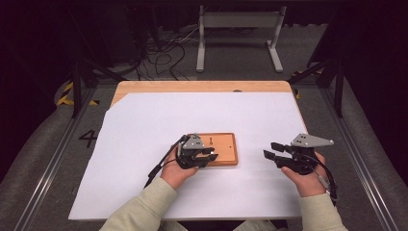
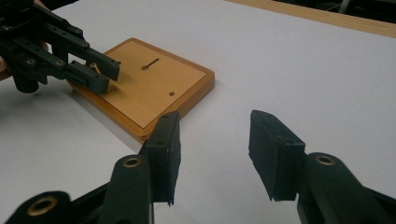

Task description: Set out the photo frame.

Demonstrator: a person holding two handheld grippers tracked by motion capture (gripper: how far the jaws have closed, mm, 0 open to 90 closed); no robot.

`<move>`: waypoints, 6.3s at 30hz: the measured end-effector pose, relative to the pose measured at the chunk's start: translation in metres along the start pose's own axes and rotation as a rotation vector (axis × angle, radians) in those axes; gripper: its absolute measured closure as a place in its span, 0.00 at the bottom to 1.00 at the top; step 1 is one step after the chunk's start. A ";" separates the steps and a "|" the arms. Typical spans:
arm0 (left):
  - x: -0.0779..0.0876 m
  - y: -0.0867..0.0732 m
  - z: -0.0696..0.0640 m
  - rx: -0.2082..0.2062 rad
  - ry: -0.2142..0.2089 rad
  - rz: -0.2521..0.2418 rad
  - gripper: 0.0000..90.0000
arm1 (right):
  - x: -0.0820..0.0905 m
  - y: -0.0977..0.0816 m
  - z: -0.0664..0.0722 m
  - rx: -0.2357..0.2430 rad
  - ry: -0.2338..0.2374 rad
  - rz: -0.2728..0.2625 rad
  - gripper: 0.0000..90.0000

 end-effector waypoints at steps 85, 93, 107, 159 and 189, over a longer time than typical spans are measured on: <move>0.007 -0.022 -0.041 -0.700 0.188 -0.030 0.93 | -0.059 0.057 0.019 0.005 0.127 0.189 0.36; 0.007 -0.022 -0.041 -0.706 0.191 -0.030 0.93 | -0.089 0.063 0.018 -0.037 0.141 0.245 0.29; 0.007 -0.024 -0.040 -0.696 0.190 -0.044 0.93 | -0.139 0.049 0.006 -0.123 0.182 0.332 0.23; 0.119 -0.046 0.028 0.035 0.166 -0.147 0.45 | -0.107 0.046 0.045 0.209 0.299 0.270 0.48; 0.119 -0.052 0.032 0.067 0.168 -0.140 0.48 | -0.065 0.020 0.073 0.424 0.294 0.226 0.55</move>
Point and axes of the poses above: each handheld gripper's, and its own axes: x roughly backward along the jaws, y roughly out of its top, z roughly to its left, the point moved 2 cm from there along -x, roughly forward along the jaws, and after that the axes turned 4 degrees about -z, right-handed, at the moved point
